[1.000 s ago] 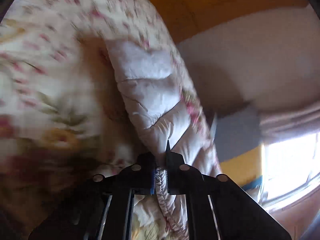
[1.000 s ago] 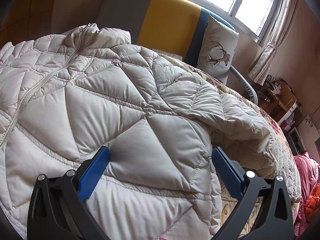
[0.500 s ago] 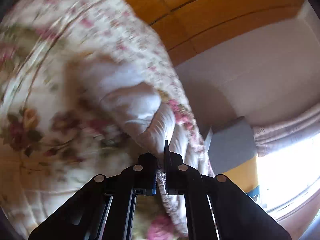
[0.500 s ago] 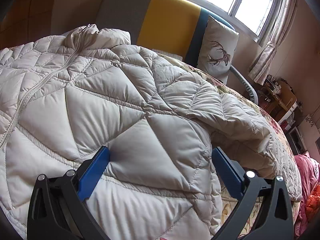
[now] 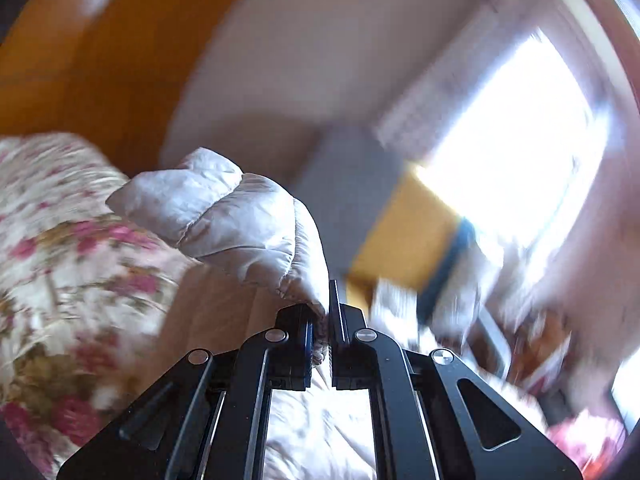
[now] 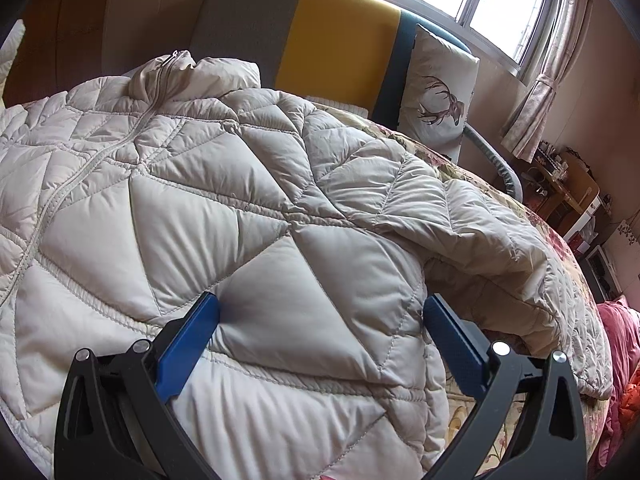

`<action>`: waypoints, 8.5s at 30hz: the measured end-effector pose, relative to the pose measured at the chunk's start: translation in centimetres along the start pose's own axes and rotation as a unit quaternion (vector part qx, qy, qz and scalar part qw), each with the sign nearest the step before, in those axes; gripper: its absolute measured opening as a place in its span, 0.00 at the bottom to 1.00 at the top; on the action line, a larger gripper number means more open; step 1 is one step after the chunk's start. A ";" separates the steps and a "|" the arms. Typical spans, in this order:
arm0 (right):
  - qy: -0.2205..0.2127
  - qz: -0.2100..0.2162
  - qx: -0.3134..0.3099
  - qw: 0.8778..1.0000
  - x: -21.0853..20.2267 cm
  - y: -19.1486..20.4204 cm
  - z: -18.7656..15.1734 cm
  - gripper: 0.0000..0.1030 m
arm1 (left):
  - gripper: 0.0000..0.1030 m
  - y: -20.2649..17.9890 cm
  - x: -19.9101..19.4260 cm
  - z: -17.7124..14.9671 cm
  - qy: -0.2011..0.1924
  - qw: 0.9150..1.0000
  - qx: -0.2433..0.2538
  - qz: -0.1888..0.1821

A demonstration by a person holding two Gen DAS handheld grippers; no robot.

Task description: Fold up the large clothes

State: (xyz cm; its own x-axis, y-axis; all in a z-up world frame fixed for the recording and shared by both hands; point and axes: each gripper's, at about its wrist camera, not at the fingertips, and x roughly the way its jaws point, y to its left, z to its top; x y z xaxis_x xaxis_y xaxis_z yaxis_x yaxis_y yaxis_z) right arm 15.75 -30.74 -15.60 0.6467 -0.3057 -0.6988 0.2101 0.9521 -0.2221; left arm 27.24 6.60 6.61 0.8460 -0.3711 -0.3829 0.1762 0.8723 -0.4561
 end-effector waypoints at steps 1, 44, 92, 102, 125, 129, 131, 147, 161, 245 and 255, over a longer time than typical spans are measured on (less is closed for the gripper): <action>0.000 0.001 0.001 1.000 0.0 -0.1 0.0 0.98 | 0.04 -1.6 1.1 -1.1 0.018 1.000 0.020 -0.002; 0.055 0.049 0.011 0.997 -0.5 -2.1 2.7 0.98 | 0.78 2.7 4.1 -12.4 0.057 0.998 0.003 0.023; -0.023 0.139 0.558 0.818 -3.0 -21.9 -11.2 0.83 | 0.96 0.7 2.3 -13.3 0.050 0.996 0.060 0.037; -0.102 0.059 0.671 0.732 -3.0 -31.0 -14.9 0.74 | 0.96 3.2 0.1 -13.6 0.014 0.993 0.015 0.118; -0.106 -0.025 0.457 0.883 -5.6 -27.4 -2.8 0.11 | 0.96 4.6 2.0 -14.0 0.076 0.992 -0.021 0.102; -0.134 0.016 0.341 0.930 -6.6 -20.4 2.9 0.11 | 0.96 4.8 2.0 -14.0 0.076 0.992 -0.026 0.099; -0.150 0.040 0.267 0.951 -7.0 -16.1 5.2 0.11 | 0.96 4.9 2.0 -14.0 0.078 0.992 -0.028 0.098; -0.071 0.124 -0.083 0.986 -1.3 7.5 3.1 0.95 | 0.96 5.3 2.0 -14.0 0.084 0.991 -0.040 0.097; -0.173 0.034 0.134 0.975 -3.8 -1.0 0.7 0.98 | 0.95 -7.5 1.1 -9.7 0.137 0.986 0.066 -0.070; 0.128 0.091 0.327 0.932 1.6 -13.8 -2.0 0.98 | 0.88 -3.1 2.4 -13.7 0.199 0.974 0.085 -0.064; 0.101 0.213 0.332 0.913 -4.3 -14.3 -8.1 0.84 | 0.88 3.1 -4.6 -14.8 0.192 0.980 0.058 -0.006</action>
State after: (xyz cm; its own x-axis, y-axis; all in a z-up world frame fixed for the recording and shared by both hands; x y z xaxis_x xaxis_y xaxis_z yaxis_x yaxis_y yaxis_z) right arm 3.97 -42.96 -14.93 0.6386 0.1637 -0.7519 0.4123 0.7522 0.5140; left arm 16.46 6.28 -4.99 0.5957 -0.4551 -0.6618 0.2609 0.8889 -0.3764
